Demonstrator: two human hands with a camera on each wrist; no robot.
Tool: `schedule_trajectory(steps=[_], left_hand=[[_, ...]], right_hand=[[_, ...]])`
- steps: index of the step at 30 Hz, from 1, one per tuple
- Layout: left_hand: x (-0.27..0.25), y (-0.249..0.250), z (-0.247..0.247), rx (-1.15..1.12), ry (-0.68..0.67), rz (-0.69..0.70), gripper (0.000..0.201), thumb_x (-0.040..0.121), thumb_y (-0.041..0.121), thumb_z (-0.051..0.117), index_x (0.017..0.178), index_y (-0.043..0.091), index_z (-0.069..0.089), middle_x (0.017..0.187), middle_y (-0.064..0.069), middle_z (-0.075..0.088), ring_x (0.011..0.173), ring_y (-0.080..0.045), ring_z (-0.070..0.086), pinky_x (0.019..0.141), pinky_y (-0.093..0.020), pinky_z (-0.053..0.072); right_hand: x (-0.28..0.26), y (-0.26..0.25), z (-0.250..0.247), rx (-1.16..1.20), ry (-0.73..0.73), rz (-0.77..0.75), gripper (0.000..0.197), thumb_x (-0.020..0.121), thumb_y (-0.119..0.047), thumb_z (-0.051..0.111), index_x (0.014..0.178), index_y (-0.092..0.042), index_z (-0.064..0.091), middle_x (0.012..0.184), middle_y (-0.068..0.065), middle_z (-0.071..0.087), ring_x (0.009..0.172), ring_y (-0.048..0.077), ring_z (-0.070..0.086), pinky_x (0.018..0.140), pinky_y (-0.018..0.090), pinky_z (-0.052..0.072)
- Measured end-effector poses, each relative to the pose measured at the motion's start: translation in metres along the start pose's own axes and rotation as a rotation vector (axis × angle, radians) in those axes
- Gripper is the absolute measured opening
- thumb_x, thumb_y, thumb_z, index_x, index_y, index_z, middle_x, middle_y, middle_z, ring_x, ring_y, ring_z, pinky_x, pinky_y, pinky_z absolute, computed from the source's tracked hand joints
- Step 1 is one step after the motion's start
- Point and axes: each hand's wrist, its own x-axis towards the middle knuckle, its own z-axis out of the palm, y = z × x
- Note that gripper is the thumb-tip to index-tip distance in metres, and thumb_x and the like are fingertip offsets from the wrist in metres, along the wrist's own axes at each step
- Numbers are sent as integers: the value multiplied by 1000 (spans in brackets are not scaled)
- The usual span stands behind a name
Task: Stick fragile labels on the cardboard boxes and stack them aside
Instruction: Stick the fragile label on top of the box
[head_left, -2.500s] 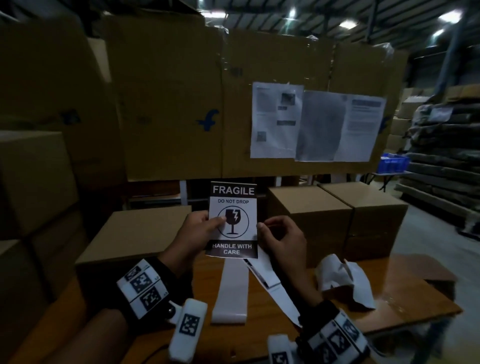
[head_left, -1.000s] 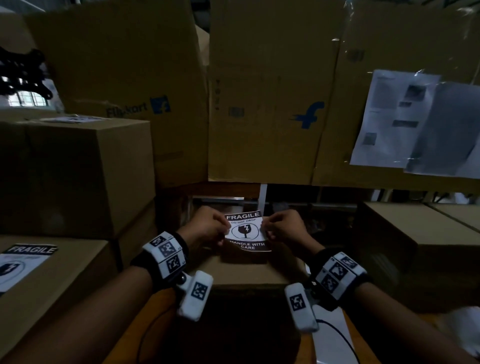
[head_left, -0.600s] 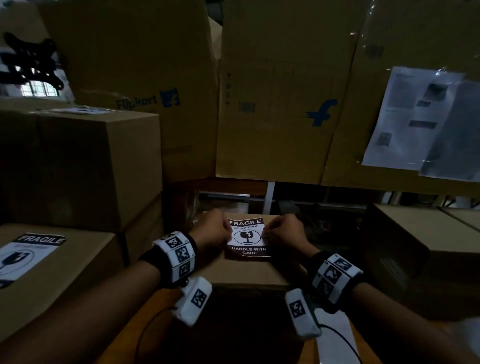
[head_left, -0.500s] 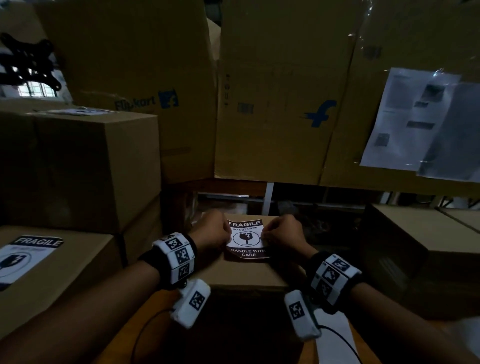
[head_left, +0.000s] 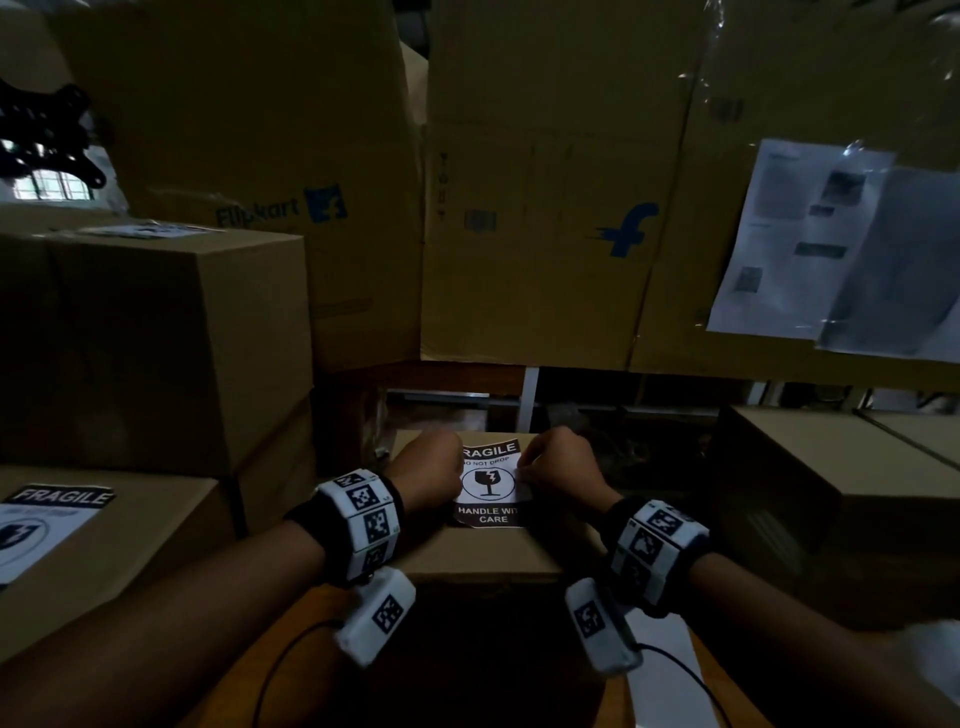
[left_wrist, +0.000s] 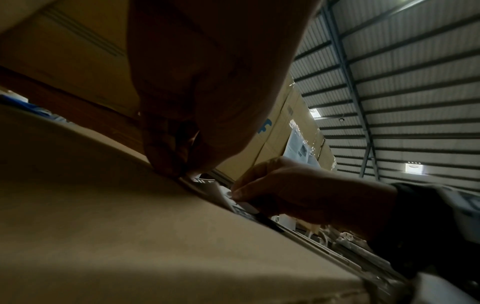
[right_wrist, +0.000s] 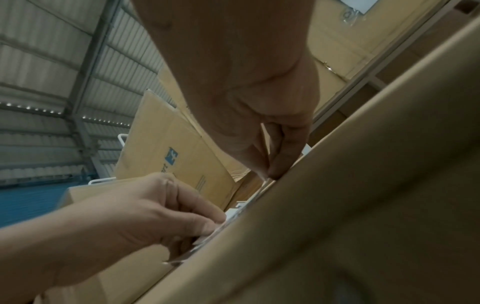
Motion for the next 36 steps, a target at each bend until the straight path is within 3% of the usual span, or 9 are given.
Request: schedule_trajectory(steps=[11,19,22,26,28,30,32,34,36], left_hand=[[-4,8,2,205,-15,113,16,89,7,55,103,5,63,114,-14,64,103,-30,61,74,-29,41],[-20,18,0,407,-52,137,23,96,8,45,112,4,61,120,-18,61,108,-34,61,84,-36,46],[-26,17,-4,415,-30,147,23,97,14,47,112,7,62,119,-16,61,107,-33,61,86,-38,47],[-37,4,-3,349,-24,252,26,96,19,47,117,8,59,124,-14,56,113,-33,56,93,-38,46],[-46,-4,3,290,-71,332,40,95,36,38,119,9,56,125,-14,57,117,-32,54,95,-37,44],[-62,-8,9,250,-211,367,77,91,62,17,138,8,44,146,-14,44,135,-28,41,109,-34,35],[-81,-9,14,339,-309,371,104,80,81,-2,155,11,11,164,-5,5,151,-19,8,122,-33,12],[-92,-11,16,391,-293,372,111,67,82,-7,156,15,-5,162,-1,-13,150,-14,-9,121,-31,-1],[-95,-14,16,427,-296,363,116,62,85,-12,155,16,-7,163,-3,-13,150,-14,-9,120,-31,-1]], right_hand=[[2,-3,4,-51,10,30,11,86,-13,71,93,-6,76,96,9,74,92,20,68,83,31,56],[-1,1,0,-227,25,67,33,81,-25,75,103,-2,64,106,16,67,99,33,65,79,36,51],[-5,8,-12,-214,14,58,26,85,-19,70,104,-2,63,106,16,68,101,33,65,77,33,49],[-29,5,-22,-215,-50,-100,33,94,-18,59,123,-5,62,125,15,64,115,30,59,94,34,46],[-53,3,-22,-177,-100,-275,34,99,-20,53,128,-3,58,131,17,60,121,33,56,98,35,40],[-73,5,-15,-162,-197,-414,41,103,-25,45,138,-4,50,144,16,50,131,31,47,105,32,33],[-82,11,-4,-331,-297,-486,58,102,-43,24,150,-11,33,158,10,31,143,27,30,112,35,26],[-83,17,6,-518,-311,-495,70,97,-54,9,155,-16,20,163,3,16,149,23,17,114,40,22],[-83,18,8,-541,-281,-468,61,103,-50,16,155,-17,18,164,1,14,150,21,13,116,40,19]])
